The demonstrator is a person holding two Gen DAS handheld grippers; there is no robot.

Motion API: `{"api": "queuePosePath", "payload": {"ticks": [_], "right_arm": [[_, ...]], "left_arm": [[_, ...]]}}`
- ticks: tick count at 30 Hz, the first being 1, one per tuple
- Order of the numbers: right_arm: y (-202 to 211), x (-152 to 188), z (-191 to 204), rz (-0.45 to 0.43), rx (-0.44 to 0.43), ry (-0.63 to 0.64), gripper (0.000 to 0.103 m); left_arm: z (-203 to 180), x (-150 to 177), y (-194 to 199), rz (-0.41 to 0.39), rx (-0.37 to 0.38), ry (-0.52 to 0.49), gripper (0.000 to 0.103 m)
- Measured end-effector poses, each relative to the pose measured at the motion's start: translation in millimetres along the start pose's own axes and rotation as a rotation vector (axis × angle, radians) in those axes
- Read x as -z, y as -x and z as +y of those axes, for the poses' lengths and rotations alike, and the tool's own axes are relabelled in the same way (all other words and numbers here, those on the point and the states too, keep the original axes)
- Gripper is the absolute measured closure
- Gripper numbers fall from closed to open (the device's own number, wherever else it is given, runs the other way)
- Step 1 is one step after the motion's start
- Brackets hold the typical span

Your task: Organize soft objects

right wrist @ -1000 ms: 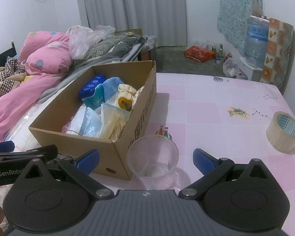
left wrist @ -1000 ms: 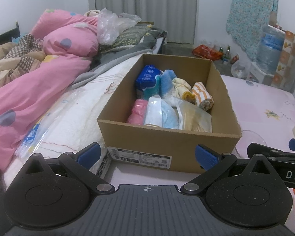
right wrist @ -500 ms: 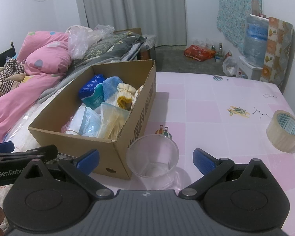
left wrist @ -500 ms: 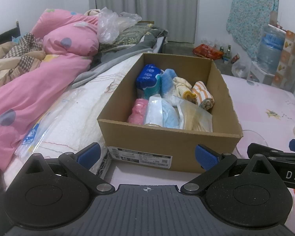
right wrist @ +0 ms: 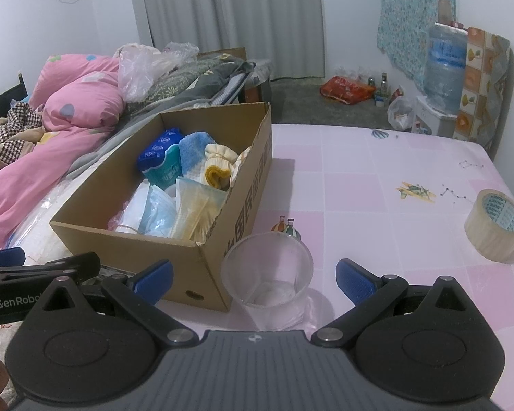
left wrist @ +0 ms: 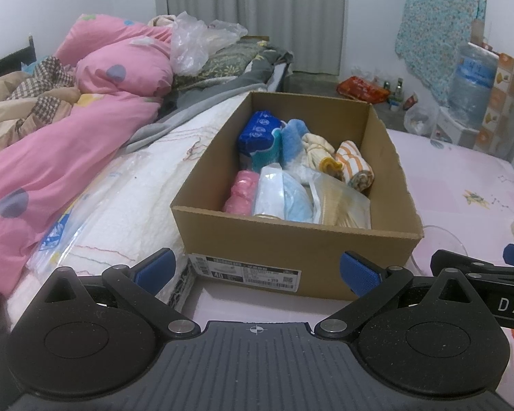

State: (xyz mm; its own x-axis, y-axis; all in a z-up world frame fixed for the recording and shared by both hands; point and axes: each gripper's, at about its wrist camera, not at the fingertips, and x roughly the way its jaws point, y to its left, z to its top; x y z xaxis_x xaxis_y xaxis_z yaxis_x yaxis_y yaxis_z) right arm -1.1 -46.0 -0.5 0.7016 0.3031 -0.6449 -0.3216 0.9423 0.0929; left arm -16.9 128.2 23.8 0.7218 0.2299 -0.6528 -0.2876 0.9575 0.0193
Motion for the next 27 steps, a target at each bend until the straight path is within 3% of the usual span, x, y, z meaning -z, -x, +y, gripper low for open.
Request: {"api": "queuePosePath", "payload": {"ticks": [27], "right_arm": [[-0.6,0.7,0.5,0.007,-0.001,-0.014,0.029]], "left_arm": [[0.1,-0.4,-0.3,0.002,-0.001,0.000,0.000]]}}
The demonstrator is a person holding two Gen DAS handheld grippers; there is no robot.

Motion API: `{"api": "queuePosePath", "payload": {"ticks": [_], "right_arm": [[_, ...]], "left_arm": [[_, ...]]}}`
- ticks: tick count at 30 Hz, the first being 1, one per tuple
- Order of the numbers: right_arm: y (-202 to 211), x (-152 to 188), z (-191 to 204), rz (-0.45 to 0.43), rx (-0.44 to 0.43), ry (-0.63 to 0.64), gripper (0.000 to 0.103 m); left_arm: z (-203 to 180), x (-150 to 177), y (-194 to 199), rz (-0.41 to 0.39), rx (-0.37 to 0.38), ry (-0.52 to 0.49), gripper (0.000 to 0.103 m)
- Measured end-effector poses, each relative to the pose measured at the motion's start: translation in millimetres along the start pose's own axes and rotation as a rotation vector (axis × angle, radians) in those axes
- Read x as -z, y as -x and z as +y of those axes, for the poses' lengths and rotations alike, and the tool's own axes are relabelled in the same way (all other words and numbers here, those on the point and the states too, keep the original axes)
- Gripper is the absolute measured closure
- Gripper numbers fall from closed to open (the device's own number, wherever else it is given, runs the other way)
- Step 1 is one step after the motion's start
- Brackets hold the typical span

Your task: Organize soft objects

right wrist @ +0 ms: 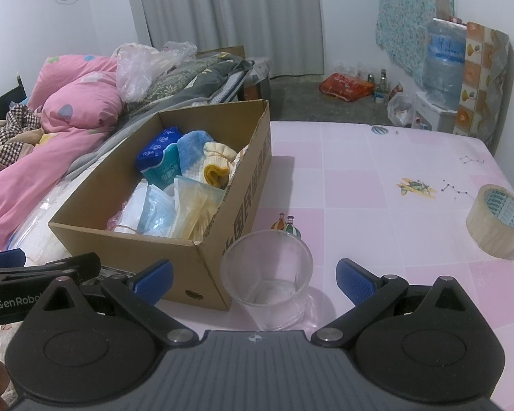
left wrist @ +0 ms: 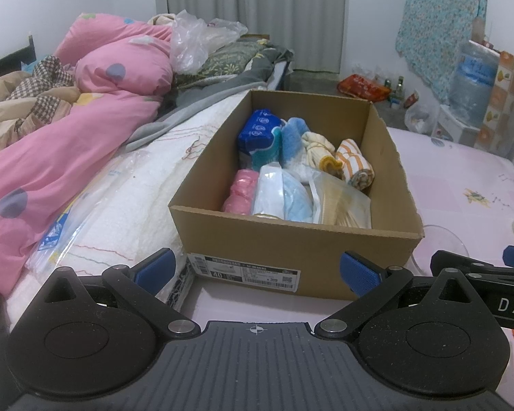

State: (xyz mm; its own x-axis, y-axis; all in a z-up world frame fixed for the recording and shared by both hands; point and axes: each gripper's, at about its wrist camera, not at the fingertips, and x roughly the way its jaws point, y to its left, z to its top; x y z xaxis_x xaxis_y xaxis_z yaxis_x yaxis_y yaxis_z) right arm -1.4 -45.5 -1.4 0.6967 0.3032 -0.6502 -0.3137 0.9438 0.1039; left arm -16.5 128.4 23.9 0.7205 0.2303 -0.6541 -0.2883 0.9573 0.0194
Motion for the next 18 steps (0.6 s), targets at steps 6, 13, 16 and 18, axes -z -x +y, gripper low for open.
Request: {"api": "queuePosePath", "payload": {"ticks": [6,13,16,18], "right_arm": [[-2.4,0.2,-0.6,0.004,-0.002,-0.008,0.029],[-3.6,0.9,-0.8,0.008,-0.006,-0.016,0.029],[-3.4,1.0,-0.9,0.008,-0.005,-0.016,0.029],[-3.6,1.4,-0.5,0.008,-0.005,-0.015,0.029]], "left_arm": [[0.3,-0.2,0.1,0.000,-0.001,-0.001,0.000],[0.2,0.6,-0.7,0.002,-0.002,-0.003,0.000],[0.2,0.6,-0.5,0.002,-0.002,-0.003,0.000],[0.7,0.9,-0.2,0.002,-0.003,-0.004,0.000]]}}
